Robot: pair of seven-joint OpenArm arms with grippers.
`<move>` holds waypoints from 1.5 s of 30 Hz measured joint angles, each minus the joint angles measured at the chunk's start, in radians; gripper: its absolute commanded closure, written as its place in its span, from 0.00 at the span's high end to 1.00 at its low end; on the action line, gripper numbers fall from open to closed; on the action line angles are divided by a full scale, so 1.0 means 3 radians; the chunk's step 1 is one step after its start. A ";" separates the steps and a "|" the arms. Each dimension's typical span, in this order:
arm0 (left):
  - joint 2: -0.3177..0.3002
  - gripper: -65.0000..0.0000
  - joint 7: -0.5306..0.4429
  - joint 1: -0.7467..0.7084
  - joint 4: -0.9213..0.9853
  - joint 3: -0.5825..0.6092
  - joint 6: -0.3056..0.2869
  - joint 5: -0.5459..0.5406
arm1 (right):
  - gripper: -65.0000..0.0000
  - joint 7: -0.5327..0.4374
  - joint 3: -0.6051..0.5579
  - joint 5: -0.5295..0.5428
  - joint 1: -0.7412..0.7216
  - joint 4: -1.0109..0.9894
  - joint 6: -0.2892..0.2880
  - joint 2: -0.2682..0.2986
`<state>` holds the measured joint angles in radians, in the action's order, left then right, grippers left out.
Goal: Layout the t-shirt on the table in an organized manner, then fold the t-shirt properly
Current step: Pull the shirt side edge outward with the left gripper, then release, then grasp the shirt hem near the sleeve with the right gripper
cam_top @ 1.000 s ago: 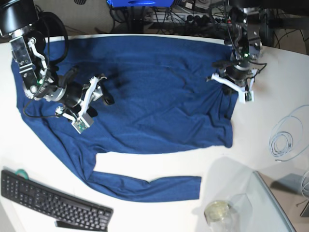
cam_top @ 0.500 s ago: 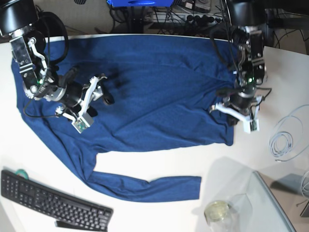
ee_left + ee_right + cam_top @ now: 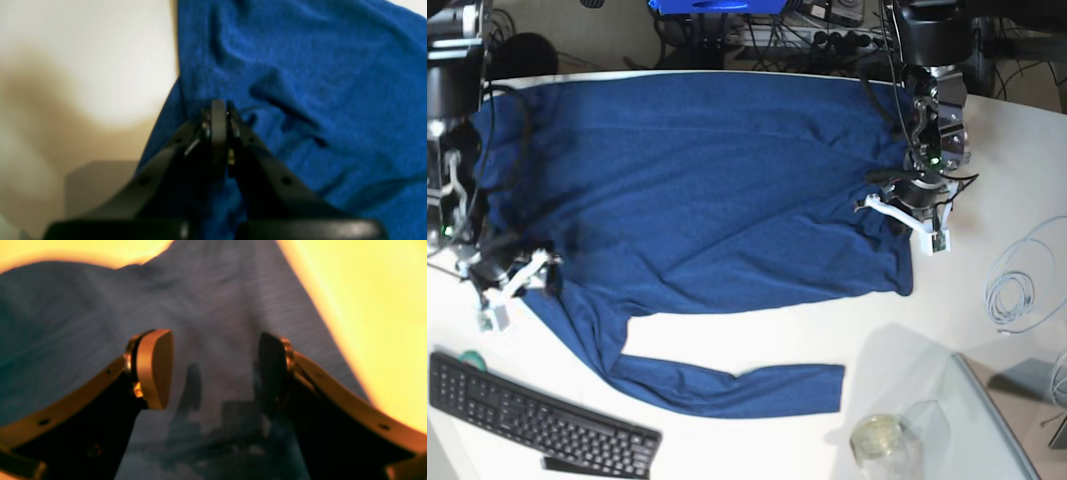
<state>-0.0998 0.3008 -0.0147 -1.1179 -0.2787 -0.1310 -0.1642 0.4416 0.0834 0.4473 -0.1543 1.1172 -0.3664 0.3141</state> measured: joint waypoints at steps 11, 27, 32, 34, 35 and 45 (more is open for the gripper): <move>-0.0027 0.00 0.0080 -0.0019 -0.0657 -0.0505 -0.0010 0.0000 | 0.59 -0.0916 -0.0177 -0.0748 -0.1188 -0.2258 -0.0015 0.0046; -0.0042 0.00 0.0109 -0.0348 -0.0899 -0.1198 -0.0009 0.0015 | 0.34 -0.1319 -0.0201 -0.0824 -0.1172 -0.2616 -0.0024 0.0052; -0.0058 0.00 0.0104 -0.0365 -0.0899 -0.1207 -0.0023 0.0019 | 0.01 -0.1339 -0.0197 -0.0820 -0.1171 -0.2609 -0.0024 0.0051; -0.0070 0.00 0.0102 -0.0397 -0.0899 -0.1202 -0.0034 0.0015 | 0.00 -0.1340 -0.0197 -0.0821 -0.1171 -0.2609 -0.0024 0.0052; -0.0072 0.00 0.0107 -0.0420 -0.0898 -0.1202 -0.0033 0.0017 | 0.00 -0.1338 -0.0191 -0.0821 -0.1171 -0.2607 -0.0024 0.0052; -0.0072 0.00 0.0106 -0.0443 -0.0893 -0.1207 -0.0022 0.0020 | 0.00 -0.1016 -0.0188 -0.0834 -0.0857 -0.1731 -0.0024 0.0060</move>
<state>-0.1215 0.3325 -0.1474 -1.3857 -0.6407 -0.1375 -0.1581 0.1368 0.0269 0.1970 -0.4114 0.5980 -0.3737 0.3321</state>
